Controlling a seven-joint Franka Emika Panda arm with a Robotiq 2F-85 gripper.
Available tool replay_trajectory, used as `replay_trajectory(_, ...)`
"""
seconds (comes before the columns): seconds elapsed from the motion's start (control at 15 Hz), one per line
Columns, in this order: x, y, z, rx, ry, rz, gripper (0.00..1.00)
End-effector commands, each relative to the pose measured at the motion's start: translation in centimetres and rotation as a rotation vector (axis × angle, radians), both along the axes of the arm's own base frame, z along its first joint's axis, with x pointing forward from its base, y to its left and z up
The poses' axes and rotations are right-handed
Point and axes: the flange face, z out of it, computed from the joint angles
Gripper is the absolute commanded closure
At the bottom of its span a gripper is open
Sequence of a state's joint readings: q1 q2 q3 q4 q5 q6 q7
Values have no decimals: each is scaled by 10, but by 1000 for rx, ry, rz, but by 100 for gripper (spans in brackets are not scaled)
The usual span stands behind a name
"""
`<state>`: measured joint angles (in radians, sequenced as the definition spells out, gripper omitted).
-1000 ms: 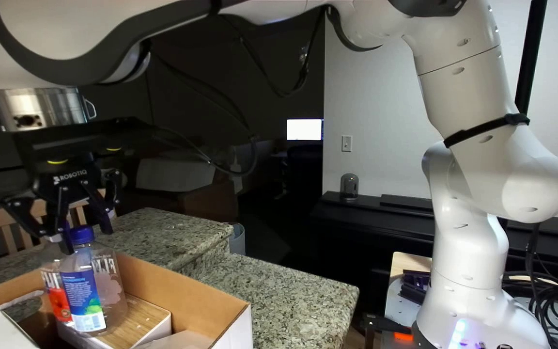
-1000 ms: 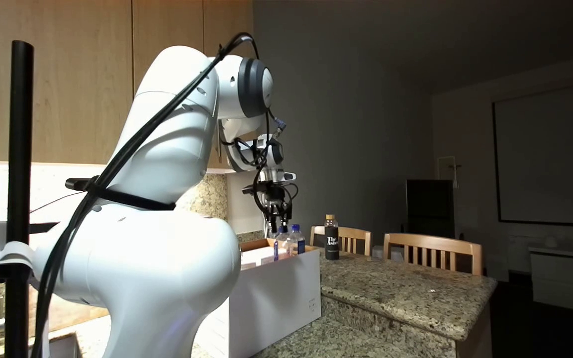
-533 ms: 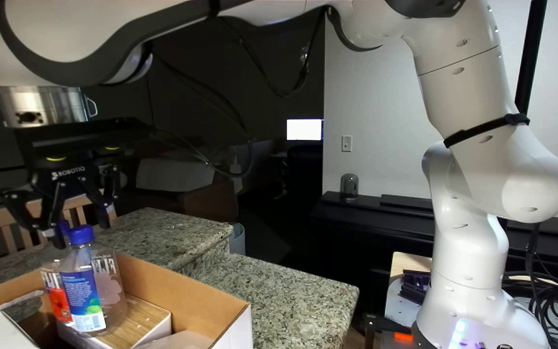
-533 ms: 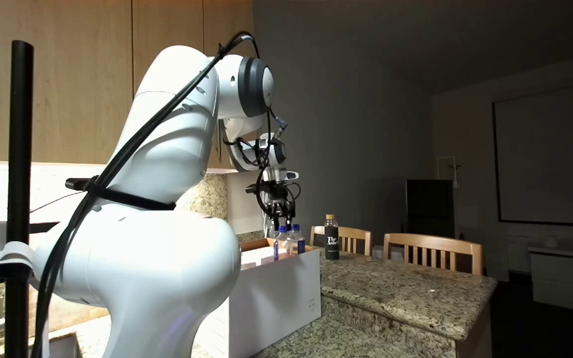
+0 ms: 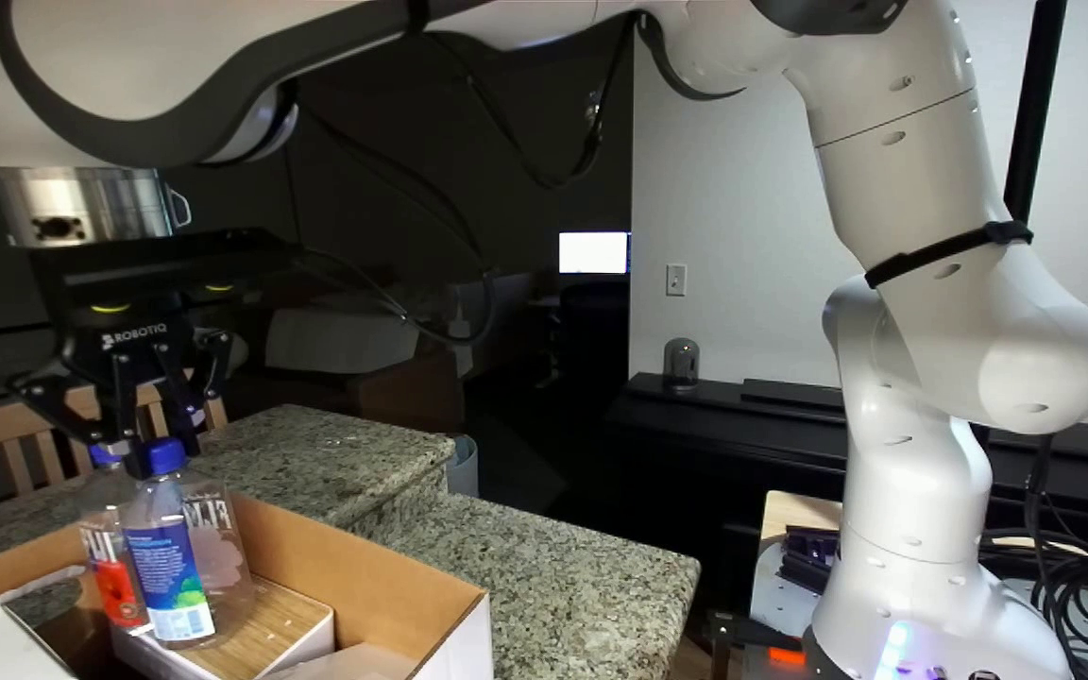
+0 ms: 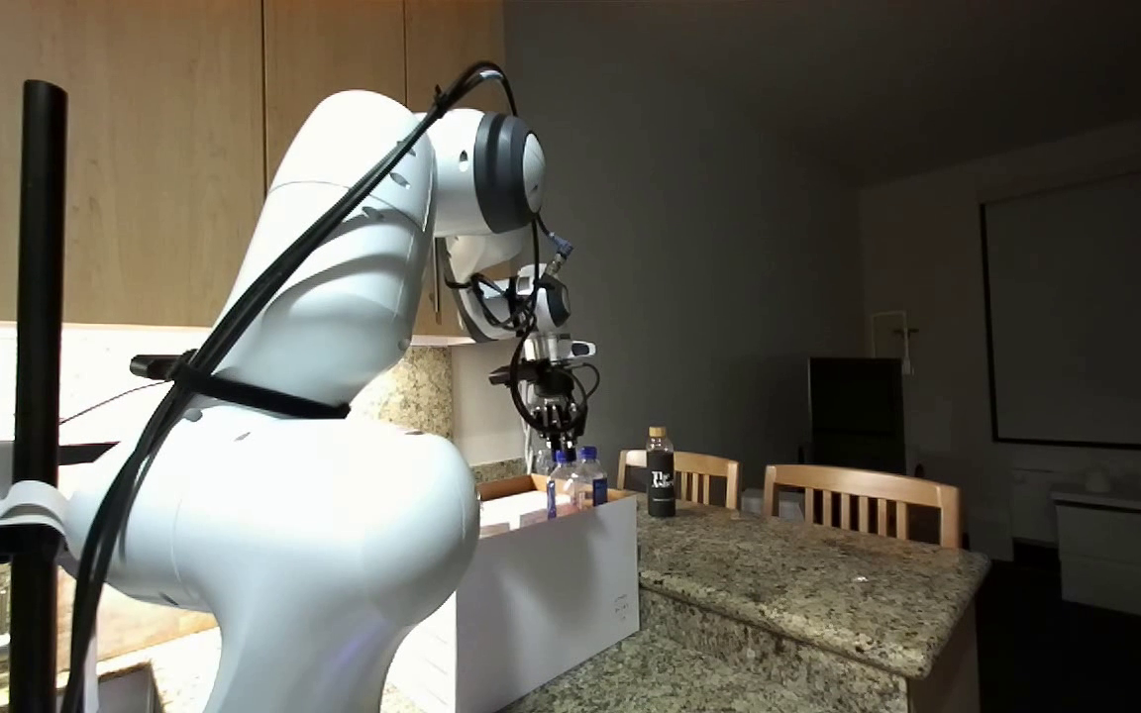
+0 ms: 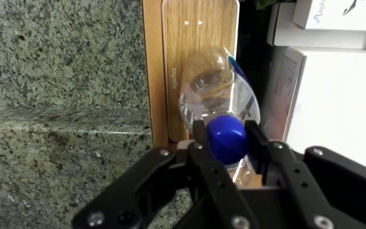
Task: Remove the water bottles from the white storage box.
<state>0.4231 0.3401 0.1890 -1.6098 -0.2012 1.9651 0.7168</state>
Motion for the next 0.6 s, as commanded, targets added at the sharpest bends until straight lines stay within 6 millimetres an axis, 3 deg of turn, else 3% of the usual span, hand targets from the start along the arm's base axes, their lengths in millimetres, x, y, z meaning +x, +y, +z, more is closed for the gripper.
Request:
replay_trajectory(0.0, -5, -2, 6, 0, 13, -25, 84)
replay_trajectory(0.27, -15, -9, 46, 27, -38, -28, 84)
replay_trajectory(0.53, -35, -25, 111, 78, -83, -49, 84)
